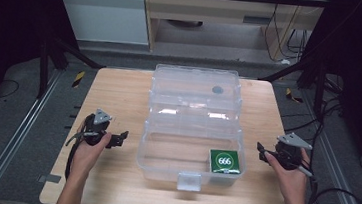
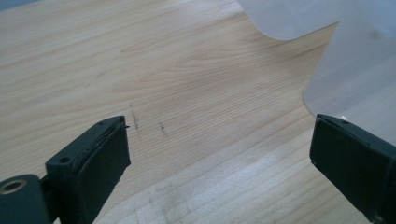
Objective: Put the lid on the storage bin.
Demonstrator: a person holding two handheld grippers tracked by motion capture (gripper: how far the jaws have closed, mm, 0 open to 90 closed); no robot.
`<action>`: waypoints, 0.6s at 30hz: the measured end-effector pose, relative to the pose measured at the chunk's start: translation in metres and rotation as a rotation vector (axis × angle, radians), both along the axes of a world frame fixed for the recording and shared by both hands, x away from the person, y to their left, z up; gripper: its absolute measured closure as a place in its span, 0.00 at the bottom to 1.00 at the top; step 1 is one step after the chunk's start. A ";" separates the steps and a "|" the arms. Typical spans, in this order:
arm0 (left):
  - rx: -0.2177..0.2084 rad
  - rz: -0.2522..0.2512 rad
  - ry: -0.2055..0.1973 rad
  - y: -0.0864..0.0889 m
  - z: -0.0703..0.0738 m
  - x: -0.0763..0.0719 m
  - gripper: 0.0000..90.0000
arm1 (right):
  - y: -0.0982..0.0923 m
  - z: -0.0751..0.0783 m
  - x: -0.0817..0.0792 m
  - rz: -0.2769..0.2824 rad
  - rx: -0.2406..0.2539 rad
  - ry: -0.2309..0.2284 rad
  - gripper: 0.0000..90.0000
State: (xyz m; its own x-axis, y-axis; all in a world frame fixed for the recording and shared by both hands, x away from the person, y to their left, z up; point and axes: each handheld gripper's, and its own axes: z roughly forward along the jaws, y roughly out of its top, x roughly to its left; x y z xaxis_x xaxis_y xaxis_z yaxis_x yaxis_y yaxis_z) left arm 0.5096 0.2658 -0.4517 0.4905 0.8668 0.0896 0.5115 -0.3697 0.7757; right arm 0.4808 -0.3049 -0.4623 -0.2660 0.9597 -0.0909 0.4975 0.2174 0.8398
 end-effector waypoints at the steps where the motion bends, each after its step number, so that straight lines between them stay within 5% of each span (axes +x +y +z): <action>1: 0.007 -0.011 -0.001 -0.002 0.002 -0.002 0.06 | 0.000 0.004 -0.003 0.007 0.002 -0.001 0.19; 6: 0.006 -0.042 -0.008 -0.006 0.012 -0.012 0.07 | 0.001 0.023 -0.014 0.047 0.012 0.004 0.24; 8: 0.064 -0.074 -0.023 -0.008 0.023 -0.016 0.07 | 0.002 0.043 -0.015 0.093 -0.026 0.009 0.27; 10: 0.075 -0.085 -0.034 -0.009 0.026 -0.018 0.08 | 0.003 0.052 -0.015 0.119 -0.035 0.009 0.29; 12: 0.097 -0.124 -0.038 -0.007 0.035 -0.021 0.08 | 0.009 0.077 -0.011 0.213 -0.059 0.023 0.35; 18: 0.137 -0.169 -0.047 -0.005 0.062 -0.031 0.12 | 0.035 0.113 0.000 0.364 -0.151 0.058 0.40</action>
